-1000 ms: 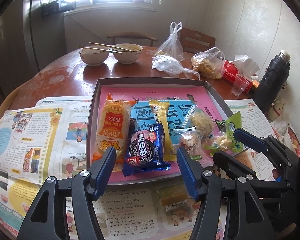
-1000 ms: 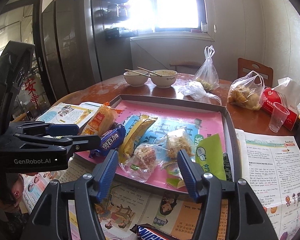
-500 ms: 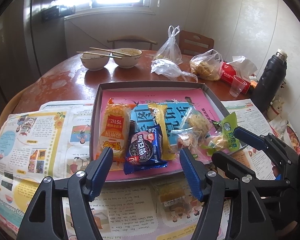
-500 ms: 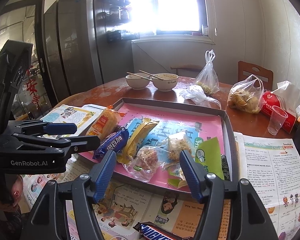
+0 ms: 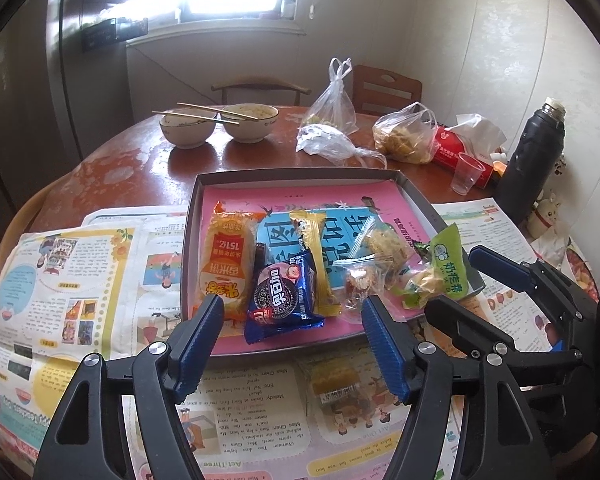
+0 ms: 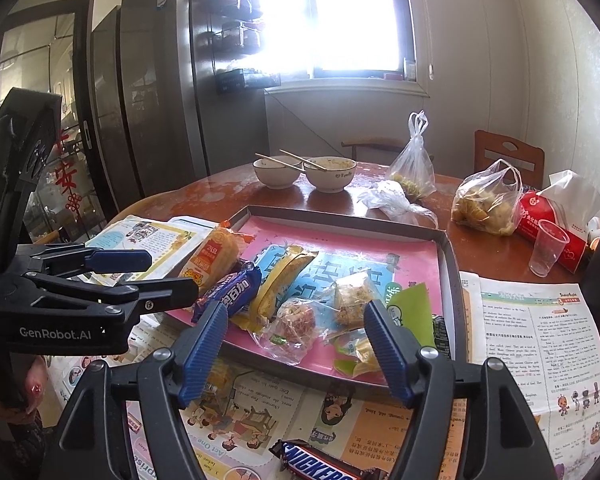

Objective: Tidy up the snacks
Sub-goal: 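Pull both grippers back from the tray toward the yellow cake and Snickers bar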

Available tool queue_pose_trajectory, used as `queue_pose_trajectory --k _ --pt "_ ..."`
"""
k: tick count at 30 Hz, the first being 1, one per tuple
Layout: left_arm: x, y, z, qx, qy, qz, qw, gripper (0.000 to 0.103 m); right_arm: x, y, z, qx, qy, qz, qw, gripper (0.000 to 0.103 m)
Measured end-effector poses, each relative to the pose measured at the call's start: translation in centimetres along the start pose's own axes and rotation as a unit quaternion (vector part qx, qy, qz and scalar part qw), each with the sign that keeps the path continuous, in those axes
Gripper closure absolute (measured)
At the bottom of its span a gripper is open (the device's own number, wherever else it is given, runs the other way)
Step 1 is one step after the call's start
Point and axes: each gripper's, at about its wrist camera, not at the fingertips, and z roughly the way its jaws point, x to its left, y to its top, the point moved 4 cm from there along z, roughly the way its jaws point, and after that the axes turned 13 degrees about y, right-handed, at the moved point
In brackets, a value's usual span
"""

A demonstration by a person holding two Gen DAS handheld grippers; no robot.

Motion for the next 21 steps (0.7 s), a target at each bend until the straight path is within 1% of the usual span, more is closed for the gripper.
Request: queue_pose_trajectory --k 5,10,15,21 --pt "0.1 -0.1 -0.4 -0.002 -0.004 -0.003 1.0000 0.029 0.0 0.1 -0.4 -0.004 0.000 -0.002 1.000 0.032" --pt "-0.2 -0.3 -0.8 -0.007 0.000 0.001 1.0000 0.027 0.0 0.3 -0.9 -0.007 0.001 -0.003 1.000 0.029" --pt "-0.4 -0.5 -1.2 -0.006 -0.015 0.000 0.9999 0.027 0.1 0.2 -1.4 -0.007 -0.001 -0.006 1.000 0.029" --pt "-0.7 -1.1 -1.3 0.000 -0.017 0.006 0.9998 0.027 -0.1 -0.4 -1.8 -0.004 -0.006 -0.012 1.000 0.027"
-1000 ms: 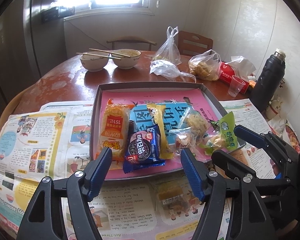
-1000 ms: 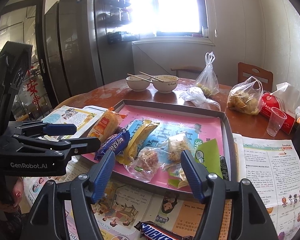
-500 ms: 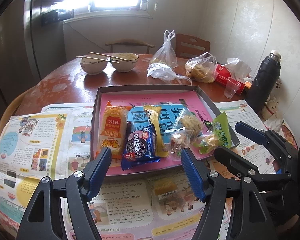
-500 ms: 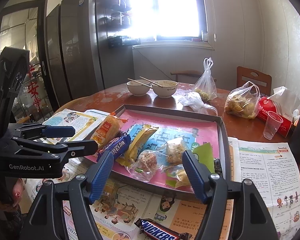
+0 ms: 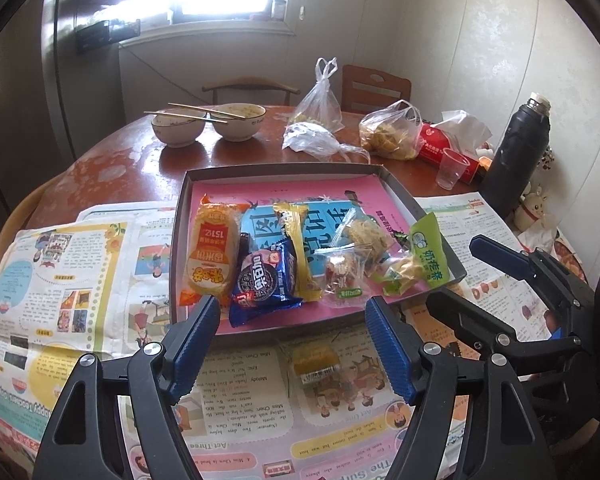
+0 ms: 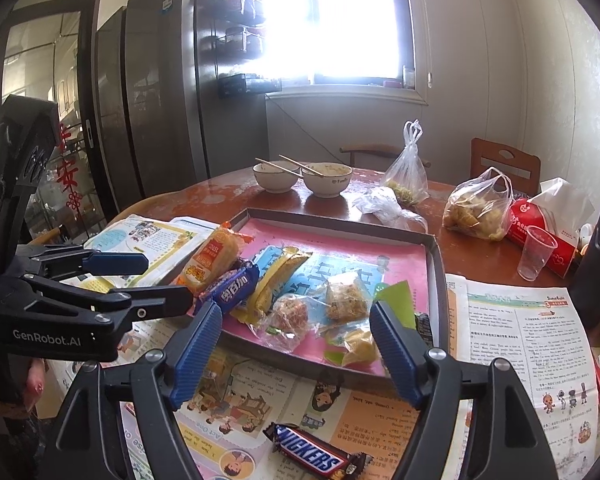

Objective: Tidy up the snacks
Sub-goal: 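Pull both grippers back from the tray toward the yellow cake and Snickers bar, then move left gripper to yellow cake pack while right gripper approaches Snickers bar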

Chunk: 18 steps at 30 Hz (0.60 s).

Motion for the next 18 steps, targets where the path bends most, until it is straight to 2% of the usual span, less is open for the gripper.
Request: queue_pose_trajectory --k 12,18 --pt "0.5 -0.9 0.1 0.013 -0.006 -0.003 0.9999 0.027 -0.9 -1.3 -1.3 0.011 -0.006 0.005 1.000 0.026" --pt "0.2 -1.8 0.6 0.025 -0.008 0.000 0.9996 0.027 -1.3 -3.6 -1.6 0.033 -0.009 0.012 0.999 0.026"
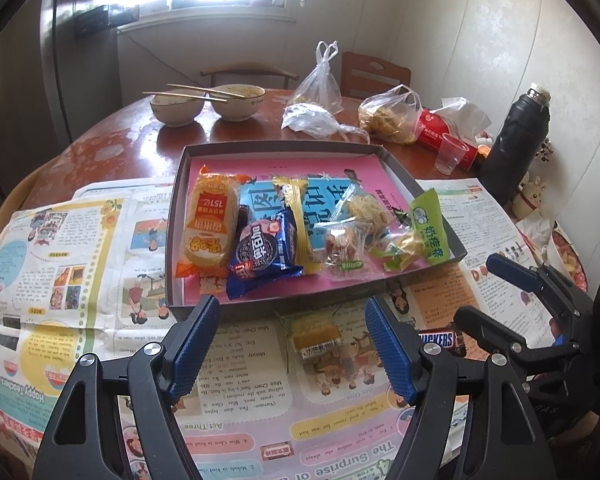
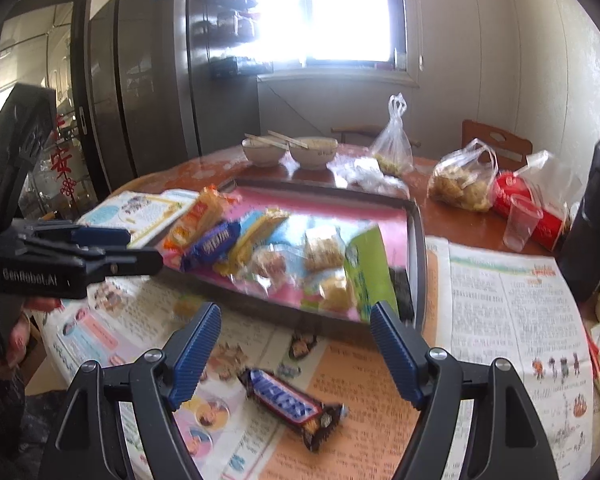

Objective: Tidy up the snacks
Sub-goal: 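Move left gripper to yellow cake pack while right gripper approaches Snickers bar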

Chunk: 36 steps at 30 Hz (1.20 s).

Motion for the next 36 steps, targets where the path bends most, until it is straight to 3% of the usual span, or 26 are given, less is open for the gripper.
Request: queue_pose_trajectory --k 11,25,36 --pt "-0.9 -1.3 0.9 0.022 -0.004 0.016 0.9996 0.027 -1.1 -2.7 -0.2 0.029 0.004 0.002 1.000 0.026" --pt "-1.8 -2.5 2.8 0.052 -0.006 0.030 0.9982 0.027 0.1 -5.3 2.5 0.093 -0.002 -0.056 0.994 0.026" --pt "-2.5 -3.1 4.2 0.068 0.000 0.037 0.9970 0.027 -0.6 -5.7 4.1 0.106 -0.012 -0.051 0.993 0.026"
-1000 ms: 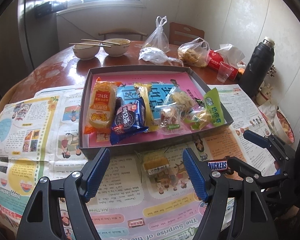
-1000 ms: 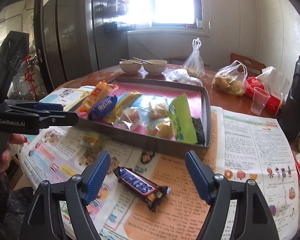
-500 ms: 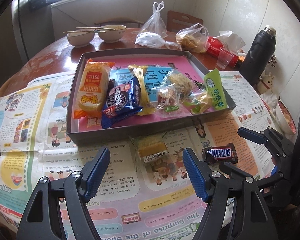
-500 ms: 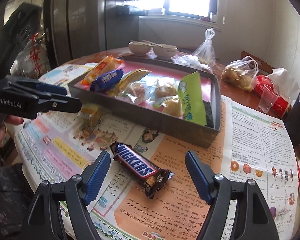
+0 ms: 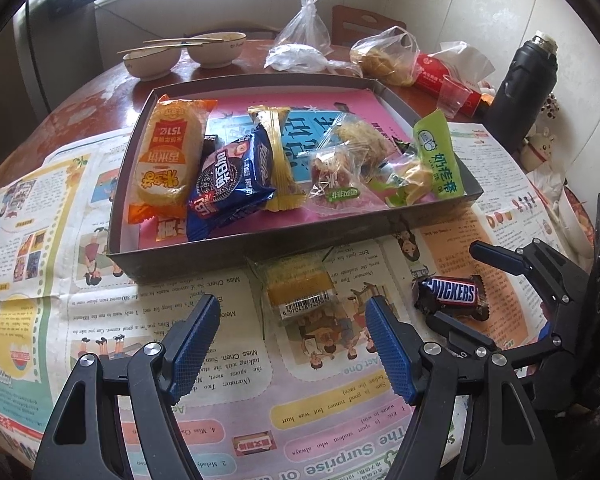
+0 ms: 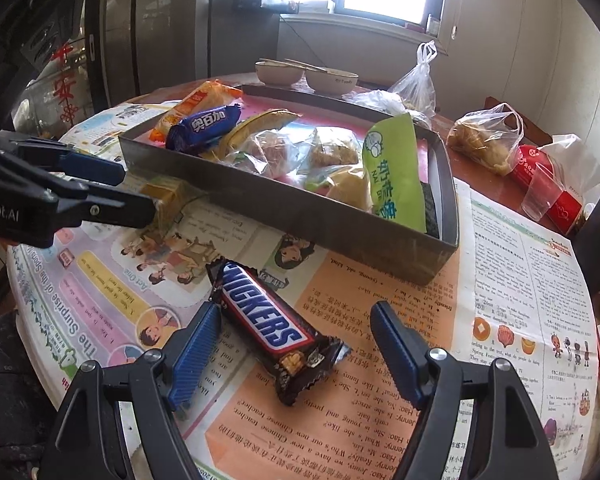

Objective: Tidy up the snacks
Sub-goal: 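Move left gripper to yellow cake pack while right gripper approaches Snickers bar, then close left gripper on yellow cake pack while right gripper closes on Snickers bar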

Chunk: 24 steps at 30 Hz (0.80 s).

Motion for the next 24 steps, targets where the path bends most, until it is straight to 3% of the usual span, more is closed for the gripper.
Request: queue_pose_trajectory --k 8,13,16,21,23,24 --pt "-0.1 0.1 0.9 0.008 0.003 -0.005 1.0000 0.027 0.2 0.4 0.3 -0.007 0.020 0.011 1.000 0.051" --pt "-0.3 0.2 1.5 0.013 0.008 -0.009 0.9998 0.027 0.8 0.5 0.5 -0.010 0.036 0.010 0.999 0.074" --pt "-0.2 0.2 1.9 0.015 0.016 -0.015 0.9996 0.027 0.9 0.5 0.5 -0.013 0.061 0.024 0.998 0.074" --pt "-0.1 0.1 2.6 0.016 0.021 -0.023 0.9994 0.027 0.9 0.6 0.4 -0.016 0.068 0.035 0.997 0.074" --pt "-0.2 0.2 2.5 0.010 0.021 -0.020 0.9995 0.033 0.9 0.7 0.3 -0.018 0.072 0.040 0.996 0.074" --pt "-0.3 0.2 2.5 0.007 0.014 -0.020 0.9997 0.041 0.9 0.7 0.2 -0.019 0.071 0.040 0.996 0.074"
